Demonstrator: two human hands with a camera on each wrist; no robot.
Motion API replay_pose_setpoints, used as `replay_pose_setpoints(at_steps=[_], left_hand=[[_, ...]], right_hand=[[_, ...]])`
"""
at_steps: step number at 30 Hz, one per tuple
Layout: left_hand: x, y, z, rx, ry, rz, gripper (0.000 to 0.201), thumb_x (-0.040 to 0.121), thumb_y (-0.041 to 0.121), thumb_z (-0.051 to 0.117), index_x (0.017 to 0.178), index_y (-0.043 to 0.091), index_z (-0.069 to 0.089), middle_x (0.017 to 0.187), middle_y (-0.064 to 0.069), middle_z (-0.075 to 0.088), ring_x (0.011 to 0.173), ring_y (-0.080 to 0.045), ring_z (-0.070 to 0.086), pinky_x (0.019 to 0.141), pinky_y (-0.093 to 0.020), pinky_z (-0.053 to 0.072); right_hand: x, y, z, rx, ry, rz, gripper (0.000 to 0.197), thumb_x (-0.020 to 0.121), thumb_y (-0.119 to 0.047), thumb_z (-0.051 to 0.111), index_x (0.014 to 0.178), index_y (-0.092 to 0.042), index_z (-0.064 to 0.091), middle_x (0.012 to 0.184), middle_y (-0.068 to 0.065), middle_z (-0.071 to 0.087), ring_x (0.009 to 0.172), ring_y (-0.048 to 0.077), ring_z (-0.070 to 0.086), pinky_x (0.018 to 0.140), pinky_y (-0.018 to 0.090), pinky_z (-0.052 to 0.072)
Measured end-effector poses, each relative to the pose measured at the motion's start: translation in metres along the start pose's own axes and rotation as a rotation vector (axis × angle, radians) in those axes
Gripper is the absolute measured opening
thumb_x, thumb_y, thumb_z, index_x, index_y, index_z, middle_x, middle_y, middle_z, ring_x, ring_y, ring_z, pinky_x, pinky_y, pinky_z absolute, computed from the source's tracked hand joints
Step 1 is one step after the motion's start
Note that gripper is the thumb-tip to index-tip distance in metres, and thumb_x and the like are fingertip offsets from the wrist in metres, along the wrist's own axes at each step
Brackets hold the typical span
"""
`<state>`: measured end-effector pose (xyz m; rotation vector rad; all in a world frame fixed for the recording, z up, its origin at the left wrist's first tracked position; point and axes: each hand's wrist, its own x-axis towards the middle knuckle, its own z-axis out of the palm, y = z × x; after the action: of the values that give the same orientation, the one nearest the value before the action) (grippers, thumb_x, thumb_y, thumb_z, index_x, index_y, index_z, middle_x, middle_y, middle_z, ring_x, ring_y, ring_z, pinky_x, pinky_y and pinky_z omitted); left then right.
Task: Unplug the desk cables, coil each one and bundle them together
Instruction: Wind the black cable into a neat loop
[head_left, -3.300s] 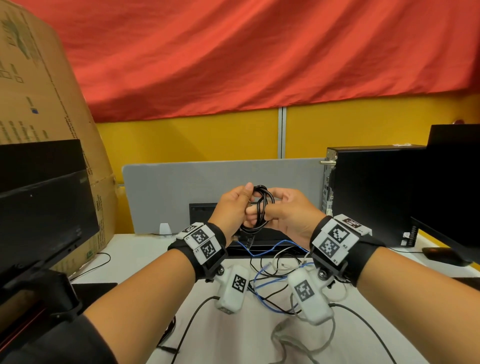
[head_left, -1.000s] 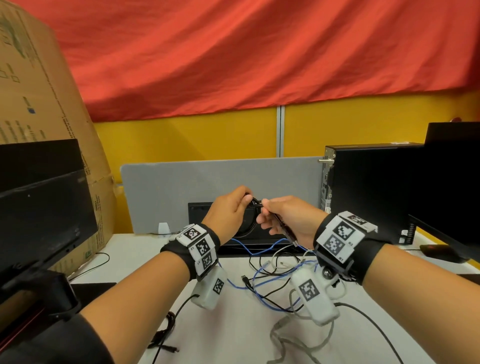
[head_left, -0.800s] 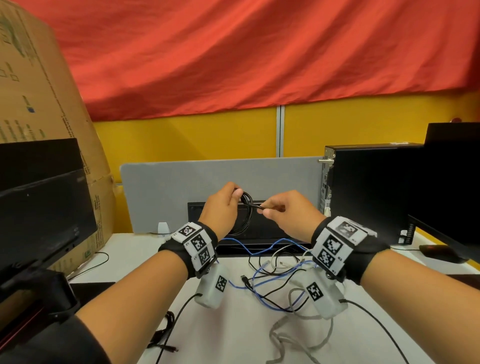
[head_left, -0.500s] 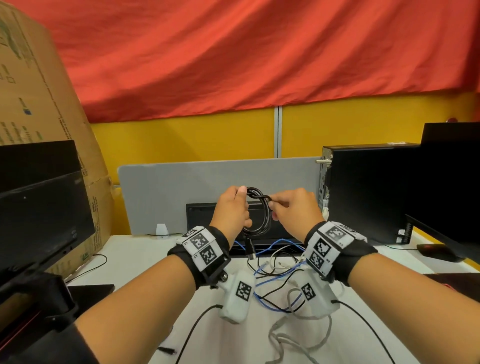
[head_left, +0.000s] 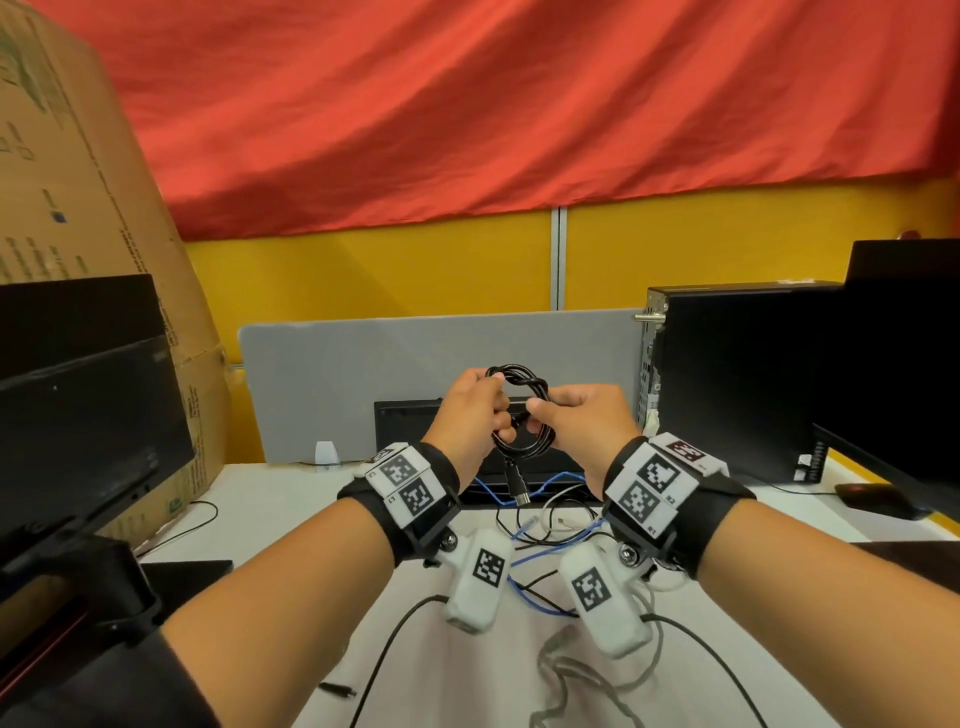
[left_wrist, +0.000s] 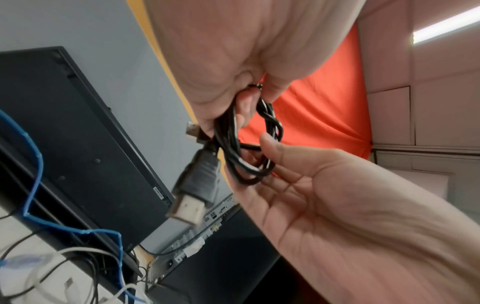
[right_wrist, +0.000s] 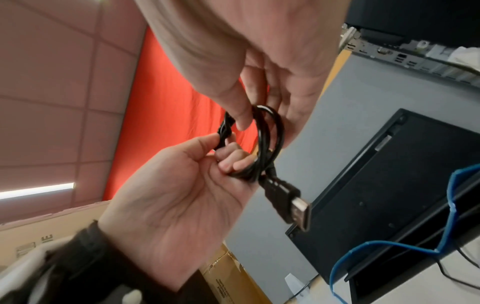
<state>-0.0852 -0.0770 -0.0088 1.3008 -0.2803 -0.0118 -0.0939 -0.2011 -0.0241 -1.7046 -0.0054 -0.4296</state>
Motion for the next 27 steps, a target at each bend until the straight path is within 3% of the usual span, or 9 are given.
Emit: replay_pose_setpoints(at_steps=[5,9,11,14,19,24,27], left_hand=[[0.003,0.002,-0.007,0.169,-0.042,0.071,0.017,0.105,0.016,0.035,0.1,0.009,0.049,0.07,-0.002,0.038,0.054,-0.012,0.041,0.063,-0.033,0.046],[0.005,-0.001,-0.015,0.272,-0.062,0.089,0.019,0.103,0.01,0.038,0.105,0.012,0.057,0.076,-0.005,0.051,0.07,-0.016,0.058,0.088,-0.045,0.055],[0.005,-0.003,-0.015,0.367,-0.061,0.113,0.018,0.103,0.01,0.039,0.104,0.018,0.055,0.089,-0.005,0.057,0.086,-0.02,0.063,0.092,-0.045,0.055],[0.004,-0.005,-0.014,0.473,-0.054,0.13,0.014,0.103,0.011,0.039,0.099,0.021,0.049,0.103,-0.003,0.056,0.103,-0.023,0.063,0.089,-0.043,0.056],[0.005,-0.002,-0.008,0.469,0.005,0.108,0.015,0.102,0.012,0.04,0.096,0.019,0.052,0.104,-0.011,0.061,0.099,-0.027,0.066,0.08,-0.047,0.059],[0.002,-0.002,-0.005,0.355,0.037,0.04,0.02,0.102,0.005,0.041,0.114,0.004,0.056,0.118,-0.021,0.06,0.102,-0.032,0.065,0.064,-0.038,0.061],[0.001,-0.002,-0.005,0.357,0.066,-0.008,0.023,0.102,0.006,0.041,0.117,0.005,0.059,0.117,-0.021,0.062,0.101,-0.033,0.065,0.063,-0.038,0.06]], right_hand=[[0.0,0.001,-0.001,0.087,0.041,-0.032,0.017,0.081,-0.013,0.074,0.065,-0.017,0.073,0.069,0.003,0.073,0.08,0.025,0.07,0.087,0.045,0.056],[-0.001,0.001,-0.004,0.035,0.038,-0.141,0.01,0.082,-0.016,0.073,0.074,-0.022,0.071,0.066,-0.003,0.073,0.067,0.009,0.068,0.068,0.025,0.051],[-0.002,0.001,-0.004,0.023,0.049,-0.189,0.011,0.084,-0.016,0.071,0.077,-0.024,0.068,0.066,-0.004,0.073,0.065,0.007,0.069,0.064,0.02,0.051],[-0.004,0.0,-0.002,0.052,0.049,-0.218,0.011,0.085,-0.014,0.07,0.08,-0.022,0.067,0.067,0.0,0.073,0.064,0.009,0.069,0.063,0.019,0.052],[-0.008,0.0,-0.003,0.056,0.048,-0.276,0.006,0.087,-0.011,0.068,0.085,-0.017,0.068,0.07,0.001,0.071,0.063,0.005,0.066,0.062,0.016,0.052],[-0.014,-0.001,-0.001,0.074,0.016,-0.322,0.01,0.086,-0.011,0.069,0.086,-0.021,0.066,0.074,-0.005,0.069,0.062,0.0,0.064,0.061,0.014,0.052],[-0.016,0.002,0.001,0.089,-0.007,-0.305,0.008,0.085,-0.013,0.07,0.089,-0.019,0.068,0.077,-0.003,0.07,0.064,0.003,0.065,0.063,0.017,0.053]])
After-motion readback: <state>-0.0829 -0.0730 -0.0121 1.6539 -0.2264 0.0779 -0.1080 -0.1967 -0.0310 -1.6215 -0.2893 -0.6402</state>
